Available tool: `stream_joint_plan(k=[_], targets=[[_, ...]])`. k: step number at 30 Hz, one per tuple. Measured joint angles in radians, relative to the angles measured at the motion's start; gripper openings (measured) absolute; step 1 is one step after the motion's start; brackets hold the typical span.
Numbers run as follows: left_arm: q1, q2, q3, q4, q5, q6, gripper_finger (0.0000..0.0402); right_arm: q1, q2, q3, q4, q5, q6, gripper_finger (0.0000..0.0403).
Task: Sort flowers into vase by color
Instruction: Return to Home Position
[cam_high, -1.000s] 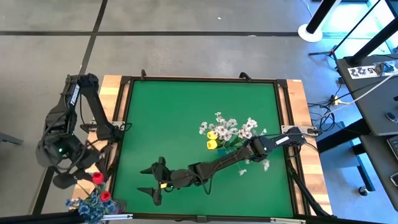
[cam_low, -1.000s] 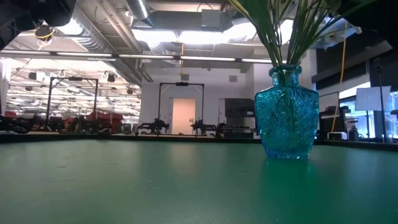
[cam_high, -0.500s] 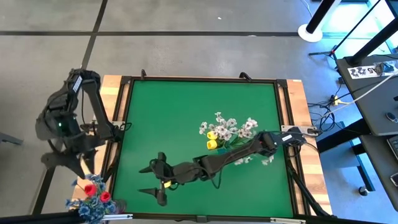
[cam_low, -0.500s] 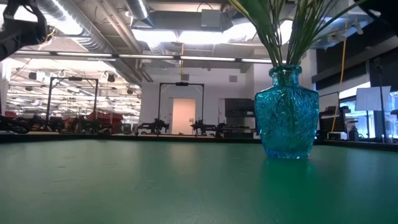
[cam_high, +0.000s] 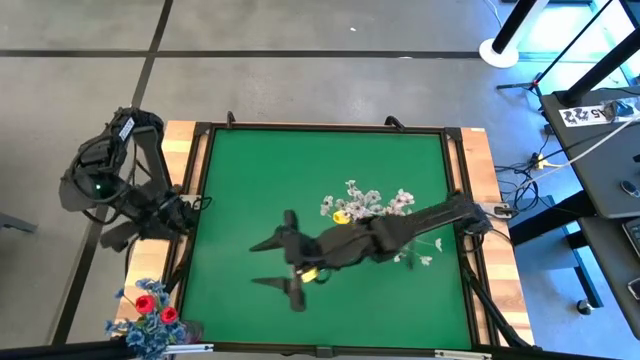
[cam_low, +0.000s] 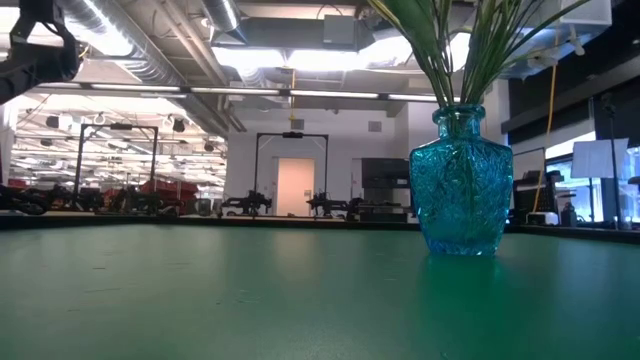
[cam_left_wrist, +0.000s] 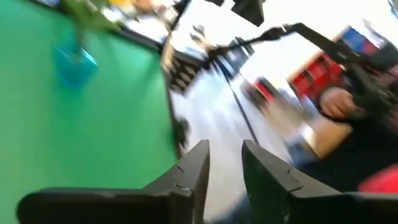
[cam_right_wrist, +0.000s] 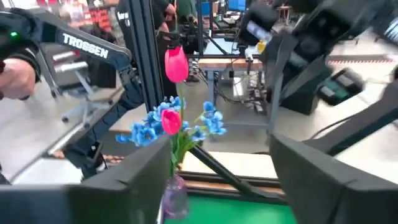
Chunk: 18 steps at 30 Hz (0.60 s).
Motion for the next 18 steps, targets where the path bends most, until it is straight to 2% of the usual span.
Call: stream_joint_plan(k=[4,8,11,13,18], targets=[[0.032,0.000,-0.023,0.022,-0.114,0.005,0.0061,0.000,-0.099,0.000,-0.141,0.001,-0.100,0.0211],[0.104,0.006,-0.100,0.110,-0.134,-0.009,0.0032,-0.002,-0.146,0.001,-0.242,-0.001,-0.203,0.0107],[0.184,0.008,-0.179,0.224,-0.139,0.011,0.0012,-0.020,-0.167,0.000,-0.280,-0.056,-0.253,0.0029],[0.246,0.008,-0.238,0.332,-0.131,0.050,0.0003,-0.042,-0.181,0.000,-0.290,-0.126,-0.256,0.0010],[0.451,0.017,-0.375,0.641,0.001,0.190,0.0004,-0.083,-0.196,0.000,-0.327,-0.215,-0.247,0.0018]])
